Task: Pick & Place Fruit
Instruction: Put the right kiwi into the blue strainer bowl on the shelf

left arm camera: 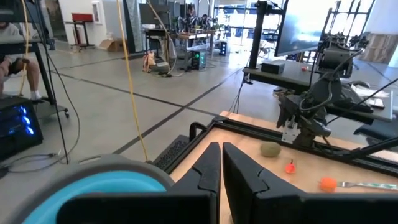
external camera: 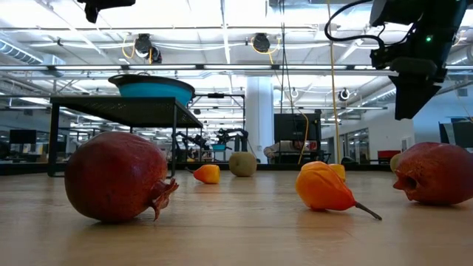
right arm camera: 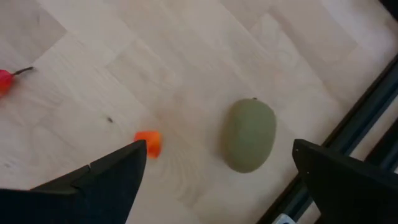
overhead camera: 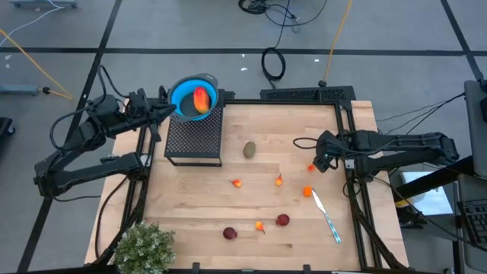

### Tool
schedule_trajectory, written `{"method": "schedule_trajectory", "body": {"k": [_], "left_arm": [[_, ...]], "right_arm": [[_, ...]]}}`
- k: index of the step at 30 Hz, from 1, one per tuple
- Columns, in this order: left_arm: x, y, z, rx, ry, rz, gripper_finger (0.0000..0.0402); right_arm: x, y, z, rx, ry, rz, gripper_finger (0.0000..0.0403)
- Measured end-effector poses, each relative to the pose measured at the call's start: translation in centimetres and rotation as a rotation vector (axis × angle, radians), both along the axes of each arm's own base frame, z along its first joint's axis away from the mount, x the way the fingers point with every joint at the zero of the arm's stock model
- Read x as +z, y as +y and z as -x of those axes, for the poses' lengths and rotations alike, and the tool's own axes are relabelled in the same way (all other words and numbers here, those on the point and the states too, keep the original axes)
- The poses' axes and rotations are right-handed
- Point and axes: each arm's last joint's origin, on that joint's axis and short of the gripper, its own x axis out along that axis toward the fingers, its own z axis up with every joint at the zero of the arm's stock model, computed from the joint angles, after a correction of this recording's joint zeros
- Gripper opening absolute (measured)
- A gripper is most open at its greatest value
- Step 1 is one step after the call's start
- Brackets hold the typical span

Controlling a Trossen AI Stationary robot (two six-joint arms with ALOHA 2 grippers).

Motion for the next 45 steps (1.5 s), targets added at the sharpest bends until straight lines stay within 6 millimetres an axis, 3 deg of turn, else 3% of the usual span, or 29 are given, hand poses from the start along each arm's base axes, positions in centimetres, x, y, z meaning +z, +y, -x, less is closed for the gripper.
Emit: {"method": "schedule_trajectory", "body": {"k": [11, 16, 34, 45], "left_arm": [[0.0, 0.0, 0.0, 0.002, -0.009, 0.02, 0.0019], [0.0, 0.0, 0.0, 0.001, -0.007, 0.017, 0.0019], [-0.3, 0.0, 0.0, -0.002, 0.042, -0.013, 0.0019], [-0.9, 0.0, 0.1, -0.003, 0.09, 0.019, 0.0019]], "right_arm": [[0.1, 0.0, -0.3, -0.008, -0.035, 0.001, 0.0398], [0.0, -0.3, -0.5, -0.134, -0.081, -0.029, 0.0396], [-2.8, -4.6, -1.7, -0.313, 0.144, -0.172, 0.0396], [-4.0, -5.5, -2.3, -0.326, 0.207, -0.218, 0.0396]]}}
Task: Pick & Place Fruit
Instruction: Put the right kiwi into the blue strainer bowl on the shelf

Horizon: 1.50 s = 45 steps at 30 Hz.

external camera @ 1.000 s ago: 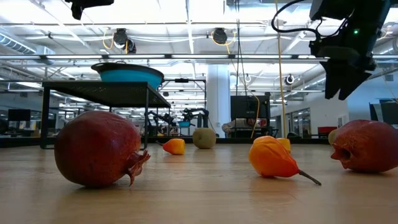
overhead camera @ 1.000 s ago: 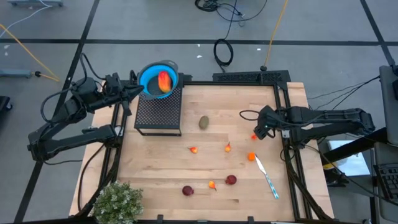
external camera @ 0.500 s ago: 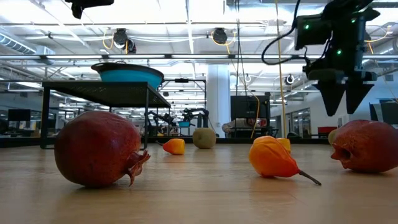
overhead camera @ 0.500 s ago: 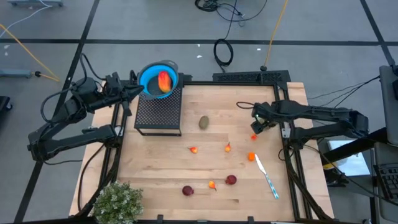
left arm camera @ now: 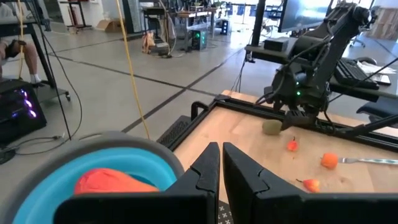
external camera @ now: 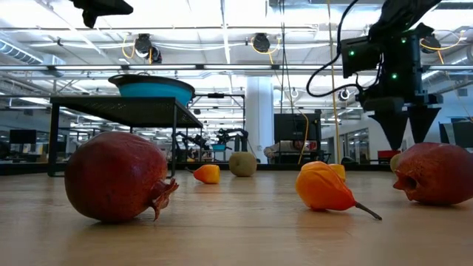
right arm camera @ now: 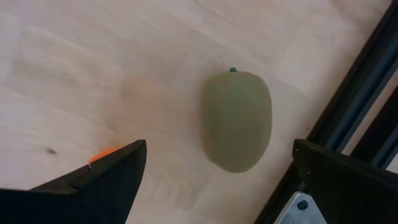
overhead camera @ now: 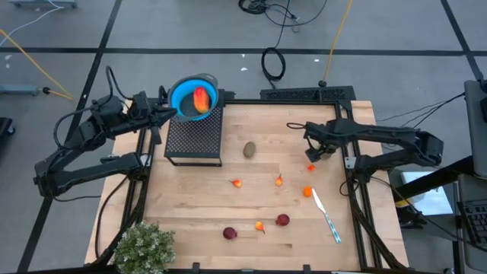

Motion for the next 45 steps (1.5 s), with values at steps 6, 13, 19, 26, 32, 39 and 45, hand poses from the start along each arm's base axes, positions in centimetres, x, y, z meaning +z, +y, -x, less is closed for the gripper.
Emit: {"method": "schedule_trajectory", "body": {"k": [6, 13, 19, 26, 32, 39, 45], "left_arm": [[0.0, 0.0, 0.0, 0.0, 0.0, -0.001, 0.0019], [0.0, 0.0, 0.0, 0.0, 0.0, -0.001, 0.0019], [0.0, 0.0, 0.0, 0.0, 0.0, -0.002, 0.0019], [0.0, 0.0, 0.0, -0.001, 0.001, -0.004, 0.0019], [0.0, 0.0, 0.0, -0.001, 0.0, -0.004, 0.0019], [0.0, 0.0, 0.0, 0.0, 0.0, -0.003, 0.0019], [0.0, 0.0, 0.0, 0.0, -0.002, 0.002, 0.0019]], "right_arm": [[-0.8, -0.7, -0.2, -0.031, 0.04, -0.019, 0.0396], [-1.9, -1.6, -0.7, -0.047, 0.056, -0.06, 0.0396], [-4.0, -1.7, -0.2, -0.072, 0.065, -0.12, 0.0396], [-5.4, -0.9, 1.3, -0.134, 0.107, -0.139, 0.0396], [-5.0, -1.0, 1.1, -0.131, 0.027, -0.1, 0.0396], [-5.0, -1.3, 0.6, -0.125, -0.043, -0.063, 0.0396], [-4.9, -1.4, 0.4, -0.127, -0.065, -0.051, 0.0388]]}}
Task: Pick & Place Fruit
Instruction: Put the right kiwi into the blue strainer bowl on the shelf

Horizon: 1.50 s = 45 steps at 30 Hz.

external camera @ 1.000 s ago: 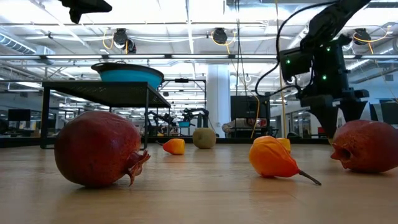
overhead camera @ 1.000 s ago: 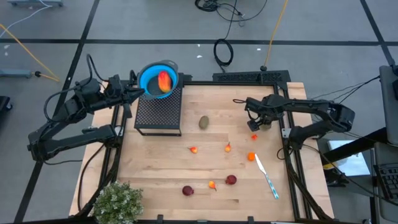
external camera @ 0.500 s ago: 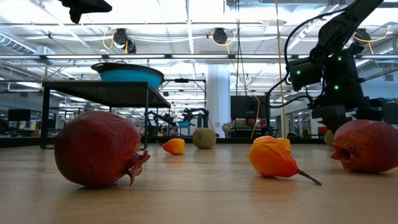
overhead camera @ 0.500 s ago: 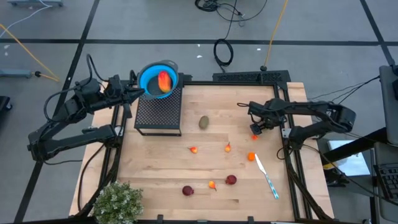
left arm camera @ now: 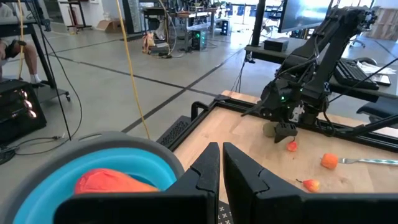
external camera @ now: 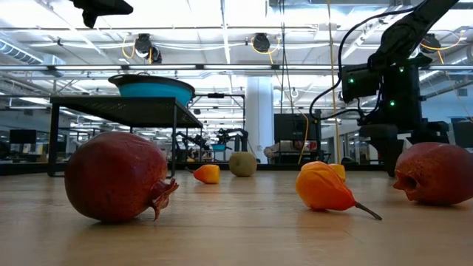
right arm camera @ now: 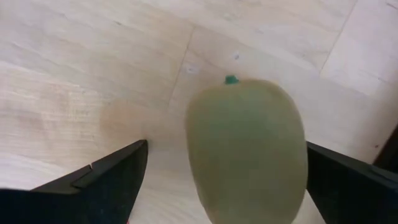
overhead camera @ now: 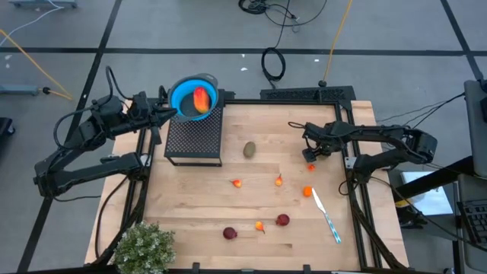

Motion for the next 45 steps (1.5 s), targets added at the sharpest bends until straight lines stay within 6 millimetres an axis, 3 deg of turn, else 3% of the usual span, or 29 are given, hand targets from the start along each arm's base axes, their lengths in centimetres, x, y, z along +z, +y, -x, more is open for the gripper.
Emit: {"method": "schedule_trajectory", "body": {"k": [20, 27, 34, 45], "left_arm": [[0.0, 0.0, 0.0, 0.002, -0.006, 0.013, 0.0019], [0.0, 0.0, 0.0, 0.012, -0.032, 0.071, 0.0019], [0.1, 0.0, 0.0, 0.021, -0.063, 0.117, 0.0019], [0.2, 0.0, -0.4, -0.04, -0.11, 0.218, 0.0019]], "right_arm": [[0.2, 0.1, 0.1, 0.007, -0.007, -0.018, 0.0203], [1.7, 0.5, 0.5, 0.015, -0.111, -0.001, 0.0205], [4.1, 0.9, 0.7, 0.032, -0.347, 0.045, 0.0206], [9.5, 0.7, -1.0, 0.123, -1.004, 0.159, 0.0204]]}}
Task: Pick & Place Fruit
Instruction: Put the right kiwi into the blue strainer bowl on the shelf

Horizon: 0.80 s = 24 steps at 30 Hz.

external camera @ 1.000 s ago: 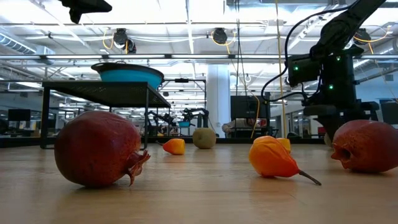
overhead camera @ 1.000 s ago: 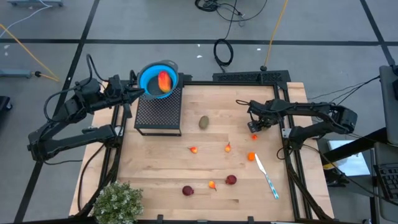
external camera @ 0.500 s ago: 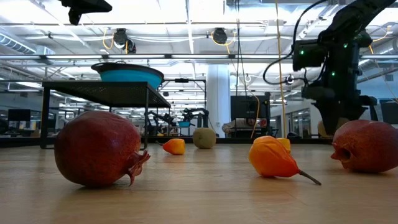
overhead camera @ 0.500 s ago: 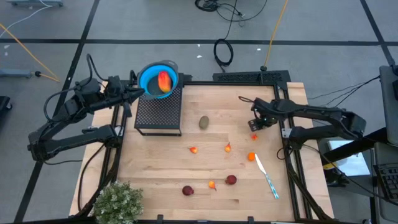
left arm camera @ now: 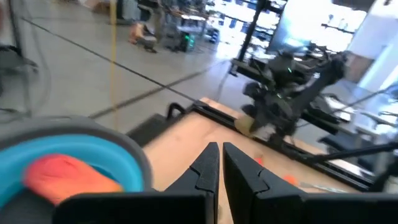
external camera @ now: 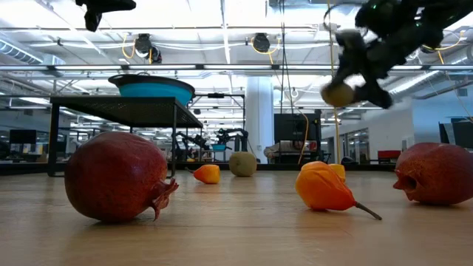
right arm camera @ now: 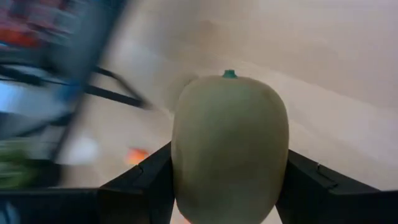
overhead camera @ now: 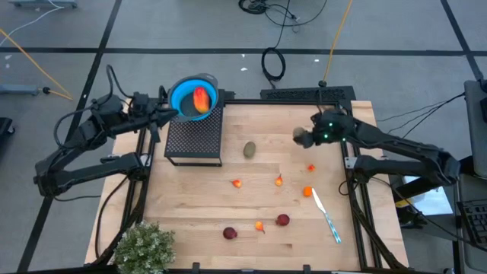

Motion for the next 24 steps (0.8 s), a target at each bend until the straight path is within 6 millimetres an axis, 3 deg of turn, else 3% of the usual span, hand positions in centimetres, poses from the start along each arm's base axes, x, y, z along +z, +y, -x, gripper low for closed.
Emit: {"method": "schedule_trajectory", "body": {"k": [6, 11, 17, 24], "left_arm": [[-0.3, 0.3, -1.0, -0.089, 0.004, 0.084, 0.0019], [-0.1, 1.0, -2.7, -0.109, -0.034, 0.1, 0.0019], [0.8, 1.5, -5.4, -0.175, -0.145, 0.03, 0.0038], [1.2, 1.8, -9.0, -0.247, -0.267, 0.013, 0.0106]], "right_arm": [[3.0, 0.0, -1.2, 0.103, -0.331, 0.041, 0.0204], [4.7, 0.6, -1.9, 0.153, -0.491, 0.106, 0.0205], [5.6, 1.2, -2.3, 0.195, -0.576, 0.161, 0.0205], [5.6, 1.0, -2.6, 0.181, -0.578, 0.256, 0.0205]]}}
